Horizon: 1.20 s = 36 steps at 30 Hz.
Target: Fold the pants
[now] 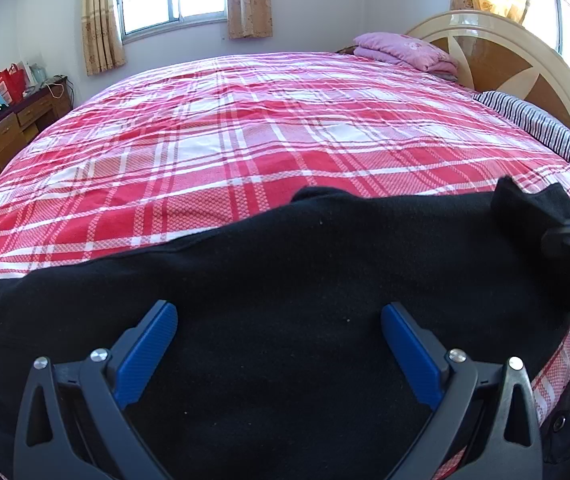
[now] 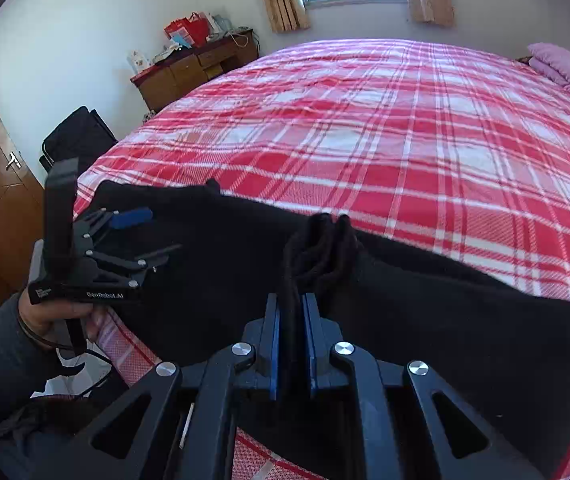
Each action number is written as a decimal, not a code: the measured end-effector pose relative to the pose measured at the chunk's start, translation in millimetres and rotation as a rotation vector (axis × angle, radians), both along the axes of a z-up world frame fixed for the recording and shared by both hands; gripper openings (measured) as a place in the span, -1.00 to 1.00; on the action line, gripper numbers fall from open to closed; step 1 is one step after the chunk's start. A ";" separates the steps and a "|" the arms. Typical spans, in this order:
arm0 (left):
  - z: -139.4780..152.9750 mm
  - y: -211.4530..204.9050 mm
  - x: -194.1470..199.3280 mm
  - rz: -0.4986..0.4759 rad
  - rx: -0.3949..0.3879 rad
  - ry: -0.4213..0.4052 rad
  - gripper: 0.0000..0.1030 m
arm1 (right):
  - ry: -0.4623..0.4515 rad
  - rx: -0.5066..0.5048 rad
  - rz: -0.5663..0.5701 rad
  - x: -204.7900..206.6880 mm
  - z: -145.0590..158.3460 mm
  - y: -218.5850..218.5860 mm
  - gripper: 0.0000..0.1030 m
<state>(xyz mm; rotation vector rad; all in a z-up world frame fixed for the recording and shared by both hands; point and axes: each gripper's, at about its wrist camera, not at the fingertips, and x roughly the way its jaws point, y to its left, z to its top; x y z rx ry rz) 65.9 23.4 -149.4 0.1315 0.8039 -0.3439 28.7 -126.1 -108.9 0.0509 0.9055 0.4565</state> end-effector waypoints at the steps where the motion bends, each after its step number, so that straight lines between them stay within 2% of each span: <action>1: 0.8 -0.4 -0.3 0.004 0.000 -0.004 1.00 | 0.010 0.009 0.004 -0.2 -0.8 -1.0 -0.68; 4: 6.4 -1.0 -2.6 0.014 -0.037 -0.001 1.00 | -0.004 0.033 0.020 -9.5 11.7 -11.6 -0.24; 9: 26.3 -21.3 -13.0 -0.067 -0.120 -0.017 1.00 | -0.059 0.048 -0.032 -32.2 33.9 -51.5 -0.23; 14: 16.8 -57.9 -14.7 -0.171 -0.196 0.081 1.00 | -0.063 0.072 -0.210 -48.8 28.9 -109.3 -0.22; 18: 10.0 -81.5 -10.9 -0.200 -0.234 0.124 0.95 | -0.024 0.159 -0.358 -53.8 19.9 -154.5 -0.22; 20: 13.1 -93.0 -12.8 -0.228 -0.258 0.134 0.82 | -0.021 0.195 -0.423 -55.8 19.1 -172.3 -0.22; 21: 14.6 -96.3 -15.3 -0.243 -0.274 0.146 0.67 | -0.024 0.207 -0.444 -57.0 19.3 -178.6 -0.22; 22: 14.7 -100.2 -14.7 -0.258 -0.289 0.161 0.61 | -0.032 0.220 -0.477 -58.8 19.8 -186.7 -0.22; 24: 13.2 -109.6 -13.6 -0.278 -0.299 0.194 0.60 | -0.040 0.232 -0.514 -61.2 20.0 -195.9 -0.22; 28: 14.6 -122.2 -14.1 -0.297 -0.284 0.197 0.56 | -0.036 0.230 -0.530 -59.1 16.5 -200.4 -0.22; 29: 14.9 -124.4 -14.5 -0.303 -0.286 0.200 0.48 | -0.036 0.222 -0.525 -59.6 14.5 -198.1 -0.22; 30: 14.7 -126.5 -15.1 -0.308 -0.280 0.203 0.11 | -0.036 0.209 -0.519 -59.2 13.3 -194.5 -0.22; 31: 14.6 -128.5 -15.6 -0.311 -0.263 0.200 -0.35 | -0.035 0.194 -0.510 -58.7 11.5 -191.5 -0.22; 33: 14.1 -125.0 -15.2 -0.288 -0.246 0.190 -0.68 | -0.032 0.170 -0.493 -58.7 8.9 -184.6 -0.22; 36: 15.3 -108.1 -12.5 -0.265 -0.344 0.221 -0.74 | -0.053 0.133 -0.469 -63.7 9.6 -177.5 -0.22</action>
